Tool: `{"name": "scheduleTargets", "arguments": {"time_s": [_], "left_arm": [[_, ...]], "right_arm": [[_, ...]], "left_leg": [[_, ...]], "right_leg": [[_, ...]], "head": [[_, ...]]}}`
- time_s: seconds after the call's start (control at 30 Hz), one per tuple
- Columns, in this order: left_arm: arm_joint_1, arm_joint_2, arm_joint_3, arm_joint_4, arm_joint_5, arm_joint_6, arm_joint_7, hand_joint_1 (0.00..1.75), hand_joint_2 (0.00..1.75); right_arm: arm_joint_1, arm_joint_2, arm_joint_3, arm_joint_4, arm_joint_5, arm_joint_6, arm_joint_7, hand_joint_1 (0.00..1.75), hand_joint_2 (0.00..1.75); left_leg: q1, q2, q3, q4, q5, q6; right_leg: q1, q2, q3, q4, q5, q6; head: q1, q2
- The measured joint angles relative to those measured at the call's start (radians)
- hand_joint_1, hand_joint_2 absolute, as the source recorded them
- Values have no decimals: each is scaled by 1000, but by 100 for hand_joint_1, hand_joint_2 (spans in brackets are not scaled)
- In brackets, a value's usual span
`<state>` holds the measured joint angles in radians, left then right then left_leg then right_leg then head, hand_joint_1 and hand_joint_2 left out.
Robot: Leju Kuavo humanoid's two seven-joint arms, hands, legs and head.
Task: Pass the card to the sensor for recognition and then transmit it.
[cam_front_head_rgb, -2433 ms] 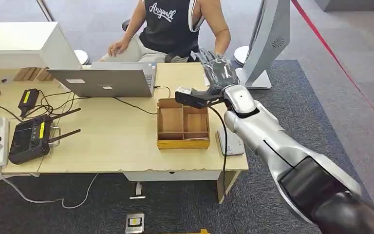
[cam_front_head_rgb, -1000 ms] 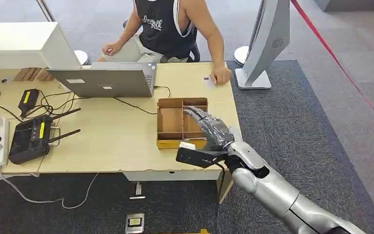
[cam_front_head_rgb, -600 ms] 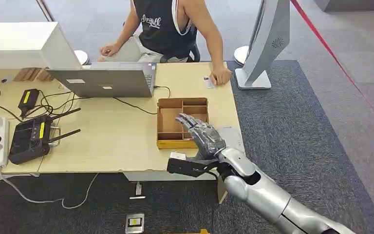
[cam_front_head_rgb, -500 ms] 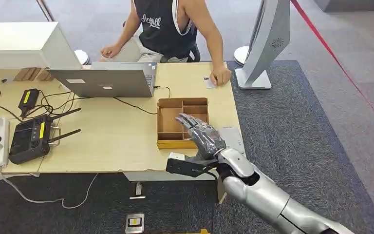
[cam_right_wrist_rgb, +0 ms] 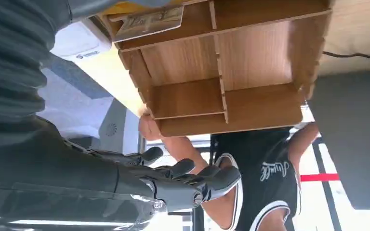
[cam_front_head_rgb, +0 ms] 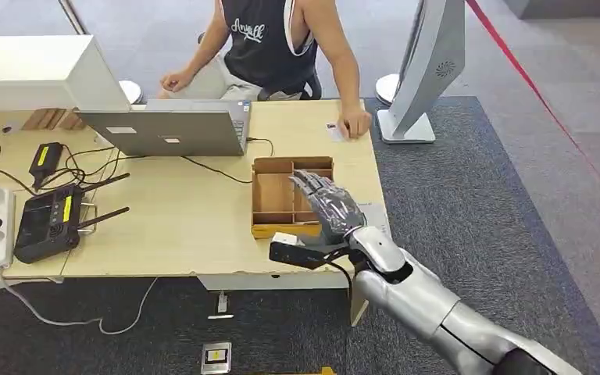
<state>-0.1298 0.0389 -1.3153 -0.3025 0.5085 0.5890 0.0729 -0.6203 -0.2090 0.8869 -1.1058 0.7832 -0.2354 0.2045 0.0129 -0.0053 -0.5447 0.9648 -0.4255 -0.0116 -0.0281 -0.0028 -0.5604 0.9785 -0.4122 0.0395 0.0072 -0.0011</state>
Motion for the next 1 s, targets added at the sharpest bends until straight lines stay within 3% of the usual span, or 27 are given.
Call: {"name": "scheduleTargets", "arguments": {"time_s": [0.33, 1.0], "left_arm": [[0, 0, 0, 0, 3, 0, 0, 0, 0], [1, -3, 5, 0, 18, 7, 1, 0, 0]], "right_arm": [[-38, 31, 7, 175, -19, -25, -15, 0, 175], [-60, 69, 24, 301, -33, -57, -35, 0, 175]], "left_leg": [[0, 0, 0, 0, 0, 0], [0, 0, 0, 0, 0, 0]], "right_leg": [[0, 0, 0, 0, 0, 0], [0, 0, 0, 0, 0, 0]], "head": [[0, 0], [0, 0]]}}
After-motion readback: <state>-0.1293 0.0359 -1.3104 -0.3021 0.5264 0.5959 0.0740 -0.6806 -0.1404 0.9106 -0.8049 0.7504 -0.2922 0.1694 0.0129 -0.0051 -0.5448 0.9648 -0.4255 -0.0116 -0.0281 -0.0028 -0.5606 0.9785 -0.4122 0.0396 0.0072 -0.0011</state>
